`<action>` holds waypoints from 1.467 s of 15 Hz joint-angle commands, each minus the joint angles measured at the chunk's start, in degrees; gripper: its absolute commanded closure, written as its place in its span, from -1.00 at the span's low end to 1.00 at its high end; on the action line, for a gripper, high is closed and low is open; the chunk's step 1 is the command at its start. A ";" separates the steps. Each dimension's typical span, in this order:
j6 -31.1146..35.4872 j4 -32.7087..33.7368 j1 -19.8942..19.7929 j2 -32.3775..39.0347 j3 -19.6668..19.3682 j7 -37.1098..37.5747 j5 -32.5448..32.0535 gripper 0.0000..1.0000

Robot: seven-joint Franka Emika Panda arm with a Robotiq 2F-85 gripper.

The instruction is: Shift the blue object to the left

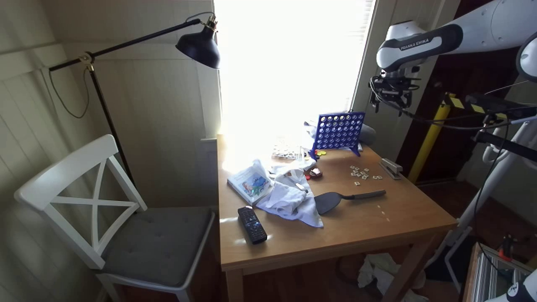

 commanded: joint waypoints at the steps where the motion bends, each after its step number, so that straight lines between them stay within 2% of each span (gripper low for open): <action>1: -3.09 4.65 0.98 4.46 -0.95 10.19 0.98 -1.00; 4: -6.92 12.23 0.05 9.73 0.55 17.82 6.20 -1.00; 8: -6.31 22.35 -1.18 16.18 1.87 28.07 11.28 -1.00; 10: -5.84 27.36 -1.78 19.15 1.79 30.78 11.06 -1.00; 14: -3.97 36.92 -2.94 24.20 1.53 28.69 7.62 -1.00; 17: -0.33 43.37 -2.72 28.37 -0.62 36.49 5.49 -1.00; 18: -0.89 35.33 -1.89 23.14 0.02 31.75 7.05 -1.00; 22: -0.43 39.66 -2.09 26.18 -0.54 34.31 6.47 -1.00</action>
